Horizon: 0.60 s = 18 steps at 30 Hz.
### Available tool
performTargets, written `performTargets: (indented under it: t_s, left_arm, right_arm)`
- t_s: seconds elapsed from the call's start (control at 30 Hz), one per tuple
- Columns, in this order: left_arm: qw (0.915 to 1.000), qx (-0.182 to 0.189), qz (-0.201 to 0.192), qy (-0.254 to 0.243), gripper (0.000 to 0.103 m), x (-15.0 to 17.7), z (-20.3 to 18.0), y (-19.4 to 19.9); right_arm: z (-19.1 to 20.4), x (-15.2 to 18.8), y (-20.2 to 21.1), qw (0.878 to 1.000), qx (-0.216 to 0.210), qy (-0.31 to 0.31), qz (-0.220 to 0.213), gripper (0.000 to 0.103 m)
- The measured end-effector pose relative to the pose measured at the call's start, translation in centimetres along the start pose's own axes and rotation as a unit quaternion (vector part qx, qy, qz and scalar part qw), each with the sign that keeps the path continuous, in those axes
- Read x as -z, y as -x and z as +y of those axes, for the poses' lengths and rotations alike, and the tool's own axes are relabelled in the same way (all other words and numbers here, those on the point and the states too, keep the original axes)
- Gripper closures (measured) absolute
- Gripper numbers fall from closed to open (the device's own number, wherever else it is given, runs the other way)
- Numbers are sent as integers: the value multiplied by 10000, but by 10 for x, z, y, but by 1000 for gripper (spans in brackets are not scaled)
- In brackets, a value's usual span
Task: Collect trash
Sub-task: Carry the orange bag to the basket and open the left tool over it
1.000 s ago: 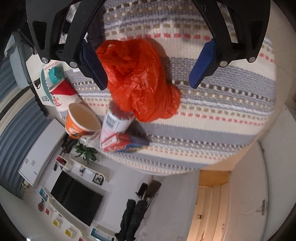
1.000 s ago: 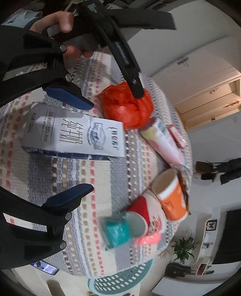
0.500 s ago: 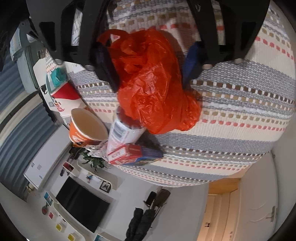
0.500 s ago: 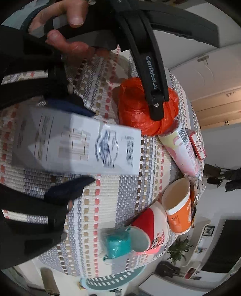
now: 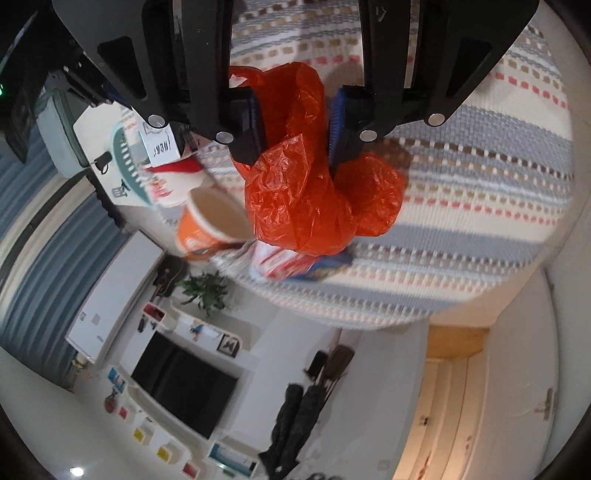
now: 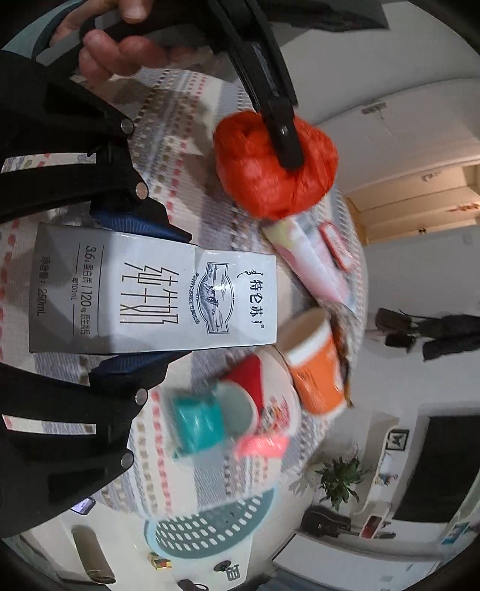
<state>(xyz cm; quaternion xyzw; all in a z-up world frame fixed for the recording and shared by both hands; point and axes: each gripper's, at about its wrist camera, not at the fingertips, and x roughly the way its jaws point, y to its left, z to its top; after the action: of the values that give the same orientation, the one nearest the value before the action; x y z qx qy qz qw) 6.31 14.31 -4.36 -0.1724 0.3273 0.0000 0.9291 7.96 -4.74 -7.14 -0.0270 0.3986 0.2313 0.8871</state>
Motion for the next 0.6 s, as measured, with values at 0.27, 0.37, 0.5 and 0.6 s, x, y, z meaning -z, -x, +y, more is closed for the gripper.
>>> performTargets:
  t_s: [0.27, 0.37, 0.5, 0.6]
  left_arm:
    - [9986, 193, -339, -367, 76, -23, -44, 18]
    - [9973, 249, -428, -538, 76, -31, -63, 18]
    - [9950, 325, -508, -799, 76, -44, -97, 14]
    - [9932, 371, -537, -965, 76, -52, -120, 9]
  right_arm:
    - [-43, -23, 32, 9981, 139, -314, -506, 53]
    - [-61, -34, 45, 9963, 218, -437, -713, 53]
    - [-88, -49, 59, 9924, 357, -616, -1001, 53]
    - [-112, -60, 67, 9891, 462, -753, -1179, 53]
